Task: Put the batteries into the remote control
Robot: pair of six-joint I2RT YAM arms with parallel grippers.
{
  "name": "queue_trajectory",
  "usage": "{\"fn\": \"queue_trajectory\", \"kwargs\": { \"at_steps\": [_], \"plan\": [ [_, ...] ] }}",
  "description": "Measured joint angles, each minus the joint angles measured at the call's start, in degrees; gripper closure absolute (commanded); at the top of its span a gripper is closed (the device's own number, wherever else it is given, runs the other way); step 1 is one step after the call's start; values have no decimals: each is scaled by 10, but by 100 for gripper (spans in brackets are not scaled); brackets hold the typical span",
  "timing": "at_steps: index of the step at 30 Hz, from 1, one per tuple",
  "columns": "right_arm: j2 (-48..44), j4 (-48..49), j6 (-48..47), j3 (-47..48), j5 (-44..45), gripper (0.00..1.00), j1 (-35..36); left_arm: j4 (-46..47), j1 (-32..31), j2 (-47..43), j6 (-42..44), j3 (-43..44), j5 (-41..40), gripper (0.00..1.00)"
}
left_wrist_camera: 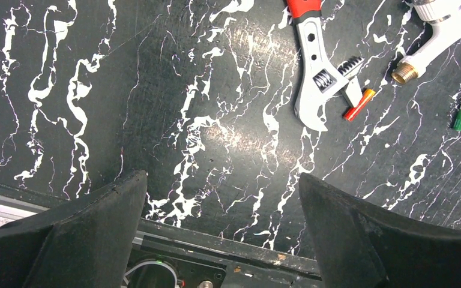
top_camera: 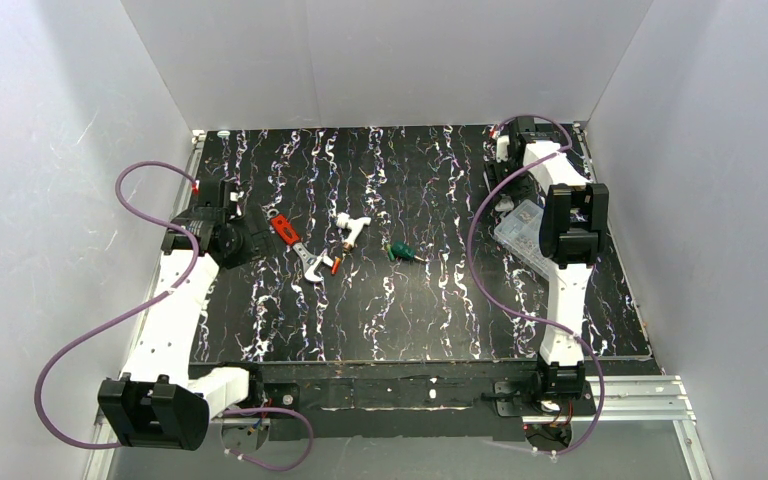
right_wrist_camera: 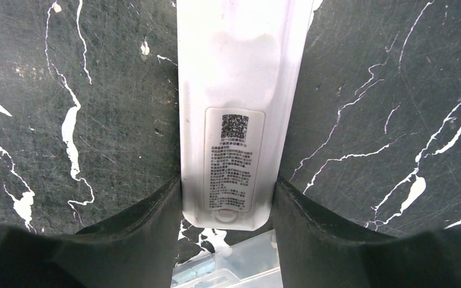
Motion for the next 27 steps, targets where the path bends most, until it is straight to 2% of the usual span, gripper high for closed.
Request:
{"fn": "queue_trajectory", "kwargs": {
  "at_steps": [4, 11, 16, 21, 27],
  "plan": [
    [0, -1, -2, 1, 0, 60, 0, -10, 0, 0, 0, 12, 2, 1],
    [0, -10, -2, 9, 13, 68, 1, -29, 0, 3, 2, 39, 5, 0],
    [-29, -13, 6, 12, 19, 79, 2, -46, 0, 11, -1, 72, 12, 1],
    [-139, -1, 44, 4, -36, 83, 4, -60, 0, 12, -20, 104, 27, 1],
    [-301, 56, 104, -66, -118, 91, 37, -61, 0, 12, -43, 136, 83, 1]
  ]
}}
